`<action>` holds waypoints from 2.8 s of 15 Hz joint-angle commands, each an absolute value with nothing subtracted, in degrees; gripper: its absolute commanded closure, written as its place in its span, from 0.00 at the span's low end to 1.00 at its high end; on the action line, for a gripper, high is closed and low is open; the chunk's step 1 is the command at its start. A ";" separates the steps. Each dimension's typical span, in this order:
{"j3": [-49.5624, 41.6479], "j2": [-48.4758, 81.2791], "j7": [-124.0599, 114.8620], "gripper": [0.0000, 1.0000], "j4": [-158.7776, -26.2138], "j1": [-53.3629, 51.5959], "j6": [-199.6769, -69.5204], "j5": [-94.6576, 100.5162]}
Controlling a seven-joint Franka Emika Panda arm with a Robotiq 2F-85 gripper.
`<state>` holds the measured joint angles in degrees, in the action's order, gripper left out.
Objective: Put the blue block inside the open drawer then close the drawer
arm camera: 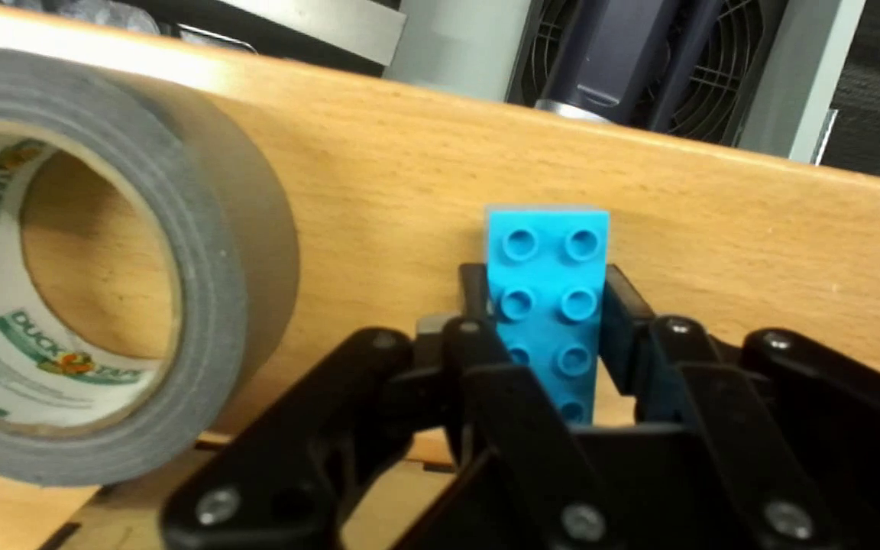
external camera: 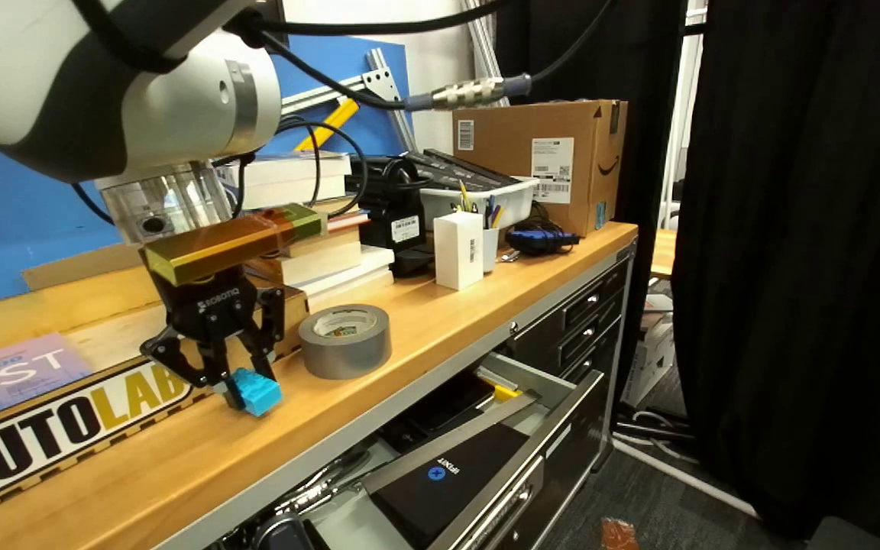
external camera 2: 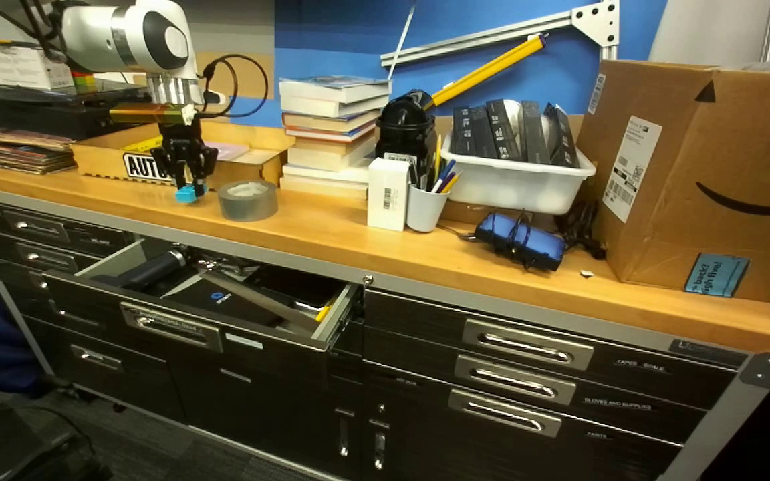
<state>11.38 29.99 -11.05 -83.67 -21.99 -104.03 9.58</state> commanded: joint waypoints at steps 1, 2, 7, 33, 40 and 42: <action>11.94 18.79 -9.00 0.89 -96.84 -19.05 -106.41 5.58; 11.64 16.80 -9.58 0.89 -99.50 -18.76 -106.10 5.38; 9.77 6.85 -15.54 0.89 -114.71 -16.31 -108.98 7.22; 5.78 -7.08 -9.58 0.00 -147.25 -6.15 -124.39 4.49; 5.29 0.04 -6.93 0.00 -145.67 -5.68 -127.44 3.77; 5.15 1.26 -8.09 0.00 -145.47 -5.53 -128.43 3.57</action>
<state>5.55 -0.57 -9.08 -146.59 -6.19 -126.74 5.10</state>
